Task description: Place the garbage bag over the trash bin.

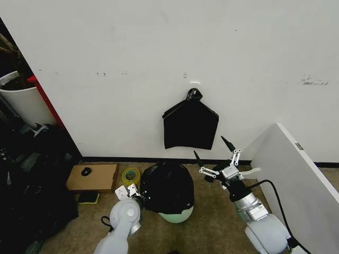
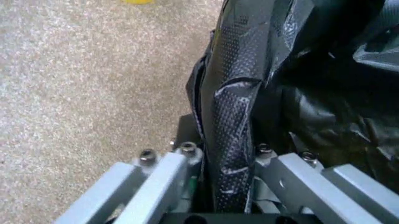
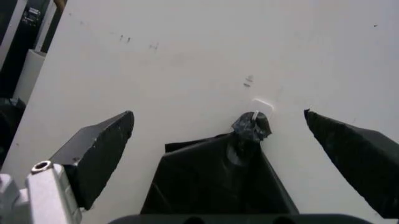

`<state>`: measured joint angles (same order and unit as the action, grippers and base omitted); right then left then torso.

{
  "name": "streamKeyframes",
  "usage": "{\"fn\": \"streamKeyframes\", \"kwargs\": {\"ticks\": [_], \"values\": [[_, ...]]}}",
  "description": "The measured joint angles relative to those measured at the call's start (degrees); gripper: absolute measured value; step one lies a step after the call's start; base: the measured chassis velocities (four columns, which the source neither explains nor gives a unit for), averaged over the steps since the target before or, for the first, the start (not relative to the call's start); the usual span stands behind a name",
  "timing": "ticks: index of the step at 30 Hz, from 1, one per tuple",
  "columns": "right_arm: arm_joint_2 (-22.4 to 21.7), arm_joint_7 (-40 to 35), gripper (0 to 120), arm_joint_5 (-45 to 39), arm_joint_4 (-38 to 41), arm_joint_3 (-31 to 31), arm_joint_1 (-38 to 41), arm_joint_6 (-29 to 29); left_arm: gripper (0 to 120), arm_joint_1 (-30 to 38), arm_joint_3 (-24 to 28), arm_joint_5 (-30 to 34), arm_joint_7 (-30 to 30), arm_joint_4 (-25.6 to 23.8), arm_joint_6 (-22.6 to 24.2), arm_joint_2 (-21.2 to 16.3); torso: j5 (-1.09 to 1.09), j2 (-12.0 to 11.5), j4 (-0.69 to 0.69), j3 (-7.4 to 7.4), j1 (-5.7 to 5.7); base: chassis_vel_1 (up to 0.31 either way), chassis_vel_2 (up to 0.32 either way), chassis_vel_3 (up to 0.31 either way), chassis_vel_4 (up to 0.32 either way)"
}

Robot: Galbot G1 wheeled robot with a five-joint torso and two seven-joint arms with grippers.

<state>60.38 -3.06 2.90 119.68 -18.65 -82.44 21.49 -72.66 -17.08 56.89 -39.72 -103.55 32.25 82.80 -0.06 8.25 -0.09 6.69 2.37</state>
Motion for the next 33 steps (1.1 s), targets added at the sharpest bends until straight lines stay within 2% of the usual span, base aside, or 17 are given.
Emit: {"fn": "streamKeyframes", "kwargs": {"ticks": [5, 6, 13, 14, 20, 22, 25, 29, 33], "values": [[0.01, 0.11, 100, -0.04, 0.11, -0.02, -0.05, 0.13, 27, -1.15, 0.13, -1.11, 1.33, -3.02, 0.21, -0.31, 0.02, 0.00, 0.00, 0.00, 0.00, 0.000, 0.000, 0.000, 0.000], [0.01, 0.11, 100, -0.04, 0.11, -0.02, -0.05, 0.13, 27, -1.15, 0.13, -1.11, 1.33, -3.02, 0.21, -0.31, 0.02, 0.00, 0.00, 0.00, 0.00, 0.000, 0.000, 0.000, 0.000], [-0.10, 0.15, 100, -0.09, -0.06, -0.06, -0.45, 0.75, 56, -3.60, -0.93, -1.89, 2.23, -9.30, 2.31, -1.20, 0.03, 0.00, 0.01, 0.00, 0.00, 0.000, 0.000, 0.000, 0.000], [-0.10, 0.15, 100, -0.09, -0.06, -0.06, -0.45, 0.75, 56, -3.60, -0.93, -1.89, 2.23, -9.30, 2.31, -1.20, 0.03, 0.00, 0.01, 0.00, 0.00, 0.000, 0.000, 0.000, 0.000], [-0.26, 0.14, 100, -0.10, -0.13, -0.06, -0.48, 0.81, 81, -4.69, -2.35, -1.87, 1.93, -11.42, 2.70, -1.84, 0.03, 0.00, 0.01, 0.00, 0.00, 0.000, 0.000, 0.000, 0.000], [-0.26, 0.14, 100, -0.10, -0.13, -0.06, -0.48, 0.81, 85, -4.82, -2.45, -1.86, 1.94, -11.69, 2.70, -1.95, 0.03, 0.00, 0.01, 0.00, 0.00, 0.000, 0.000, 0.000, 0.000], [-0.20, 0.14, 100, -0.07, -0.13, -0.06, -0.50, 0.81, 97, -5.52, -2.86, -2.29, 3.65, -12.98, 2.71, -2.45, 0.03, 0.00, 0.01, 0.00, 0.00, 0.000, 0.000, 0.000, 0.000], [-0.20, 0.11, 100, -0.08, -0.13, -0.10, -0.67, 0.82, 100, -6.26, -2.99, -3.09, 5.61, -14.71, 2.63, -2.89, 0.03, 0.00, 0.01, 0.00, 0.00, 0.000, 0.000, 0.000, 0.000], [-0.47, -0.10, 100, -0.96, -0.42, -0.16, -1.02, 0.80, 100, -7.37, -2.43, -6.59, 10.45, -17.99, 1.37, -4.29, 0.04, 0.00, 0.00, -0.01, 0.00, 0.000, 0.000, 0.000, 0.000]]}}
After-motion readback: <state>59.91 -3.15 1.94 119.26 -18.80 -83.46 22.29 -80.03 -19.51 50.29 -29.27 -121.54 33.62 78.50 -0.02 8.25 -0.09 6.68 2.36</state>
